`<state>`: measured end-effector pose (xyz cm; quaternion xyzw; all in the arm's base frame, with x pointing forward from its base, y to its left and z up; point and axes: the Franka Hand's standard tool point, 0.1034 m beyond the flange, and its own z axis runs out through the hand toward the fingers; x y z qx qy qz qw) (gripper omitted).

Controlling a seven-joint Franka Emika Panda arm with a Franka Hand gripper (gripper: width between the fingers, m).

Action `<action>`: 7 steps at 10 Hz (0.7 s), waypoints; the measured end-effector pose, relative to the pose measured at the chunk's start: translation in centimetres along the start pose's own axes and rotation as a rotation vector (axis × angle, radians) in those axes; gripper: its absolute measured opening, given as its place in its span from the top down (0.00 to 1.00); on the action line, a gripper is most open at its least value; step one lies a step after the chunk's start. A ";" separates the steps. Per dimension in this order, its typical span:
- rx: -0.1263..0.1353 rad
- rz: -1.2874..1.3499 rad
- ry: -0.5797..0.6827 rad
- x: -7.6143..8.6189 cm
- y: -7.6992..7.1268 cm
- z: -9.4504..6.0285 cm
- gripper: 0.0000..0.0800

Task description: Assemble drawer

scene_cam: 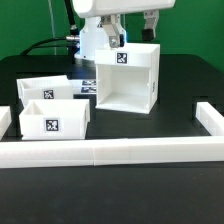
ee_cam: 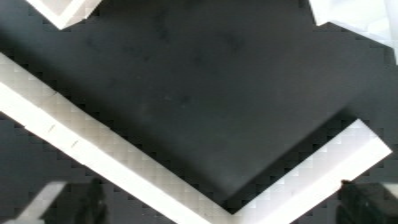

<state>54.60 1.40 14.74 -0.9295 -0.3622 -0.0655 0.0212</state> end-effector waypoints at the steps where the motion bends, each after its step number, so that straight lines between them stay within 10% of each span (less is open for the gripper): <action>1: 0.002 0.060 -0.010 -1.2 -0.9 -0.3 0.19; 7: -0.004 0.410 -0.032 -2.5 -3.4 -0.8 0.19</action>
Offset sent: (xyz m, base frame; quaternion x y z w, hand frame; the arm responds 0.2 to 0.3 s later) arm -0.0367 0.0089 0.0064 -0.0010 -0.0037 0.1412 0.9900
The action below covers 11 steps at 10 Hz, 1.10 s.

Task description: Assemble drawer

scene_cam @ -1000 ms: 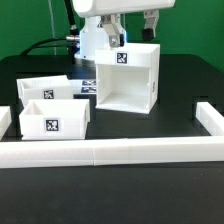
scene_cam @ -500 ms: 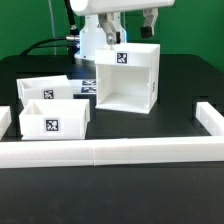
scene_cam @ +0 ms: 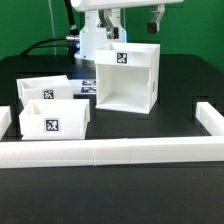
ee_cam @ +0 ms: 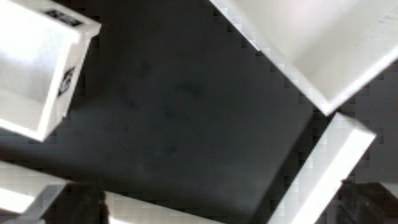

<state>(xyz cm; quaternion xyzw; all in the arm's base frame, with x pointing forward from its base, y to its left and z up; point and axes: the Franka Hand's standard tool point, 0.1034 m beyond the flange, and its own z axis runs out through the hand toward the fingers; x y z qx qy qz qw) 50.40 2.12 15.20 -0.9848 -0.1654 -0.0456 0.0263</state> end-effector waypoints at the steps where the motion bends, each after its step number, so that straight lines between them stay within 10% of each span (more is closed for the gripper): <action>1: 0.000 0.056 0.000 0.0 0.0 0.0 0.19; 11: -0.010 0.849 -0.042 -3.2 -3.6 1.8 0.19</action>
Offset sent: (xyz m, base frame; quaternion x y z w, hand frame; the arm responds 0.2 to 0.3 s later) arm -0.0344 -0.0001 -0.0054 -0.0249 -0.0226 0.2519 0.9672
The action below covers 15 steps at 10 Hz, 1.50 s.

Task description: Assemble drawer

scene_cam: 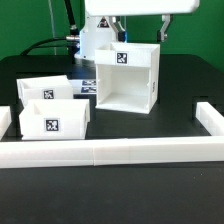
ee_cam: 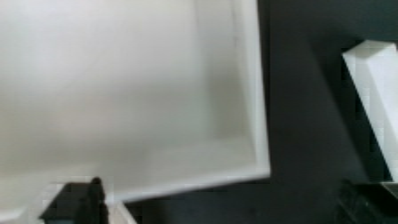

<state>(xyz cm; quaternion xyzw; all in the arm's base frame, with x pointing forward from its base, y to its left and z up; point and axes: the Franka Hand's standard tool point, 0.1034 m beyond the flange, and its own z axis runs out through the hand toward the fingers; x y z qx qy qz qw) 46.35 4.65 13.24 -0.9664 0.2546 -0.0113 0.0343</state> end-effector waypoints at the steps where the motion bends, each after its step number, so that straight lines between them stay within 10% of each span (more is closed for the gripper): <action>1: -0.009 0.002 -0.012 -1.2 0.0 0.5 0.19; 7: -0.021 -0.045 -0.028 -4.5 -0.3 3.3 0.19; 13: -0.023 -0.055 -0.032 -4.6 -0.3 3.4 0.93; 15: -0.022 -0.055 -0.031 -4.6 -0.3 3.4 0.95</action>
Offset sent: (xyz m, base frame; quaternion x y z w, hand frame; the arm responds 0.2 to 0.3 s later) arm -0.0178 0.0082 -0.0160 -0.0122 0.0124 -0.0043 0.9998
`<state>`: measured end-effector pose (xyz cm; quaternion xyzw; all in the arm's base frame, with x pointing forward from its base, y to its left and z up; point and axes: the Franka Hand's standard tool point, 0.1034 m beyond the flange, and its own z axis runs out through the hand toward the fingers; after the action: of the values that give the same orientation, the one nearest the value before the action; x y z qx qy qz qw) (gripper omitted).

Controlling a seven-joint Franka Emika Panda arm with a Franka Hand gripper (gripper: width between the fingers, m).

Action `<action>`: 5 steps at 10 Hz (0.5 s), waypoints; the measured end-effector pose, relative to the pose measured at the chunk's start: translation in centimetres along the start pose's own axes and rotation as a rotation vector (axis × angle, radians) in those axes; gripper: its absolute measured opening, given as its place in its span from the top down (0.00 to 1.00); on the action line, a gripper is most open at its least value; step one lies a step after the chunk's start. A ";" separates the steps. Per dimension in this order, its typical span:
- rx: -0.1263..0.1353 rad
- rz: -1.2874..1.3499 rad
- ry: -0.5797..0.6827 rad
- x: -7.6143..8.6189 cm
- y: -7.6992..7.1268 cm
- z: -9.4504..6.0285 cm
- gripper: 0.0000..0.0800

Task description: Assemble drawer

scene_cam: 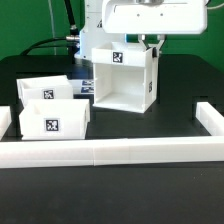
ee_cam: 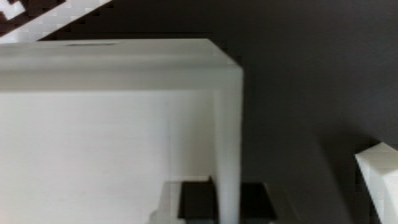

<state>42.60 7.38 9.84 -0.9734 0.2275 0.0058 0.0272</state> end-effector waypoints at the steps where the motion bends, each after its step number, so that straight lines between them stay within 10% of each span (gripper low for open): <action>1: 0.000 0.000 0.000 0.0 0.0 0.0 0.95; 5: 0.000 0.000 0.000 0.0 0.0 0.0 0.95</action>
Offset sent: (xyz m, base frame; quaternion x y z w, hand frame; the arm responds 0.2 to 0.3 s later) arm 0.0000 0.0000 0.0000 0.0000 0.0000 0.0000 1.0000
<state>42.60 7.38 9.83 -0.9734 0.2275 0.0059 0.0272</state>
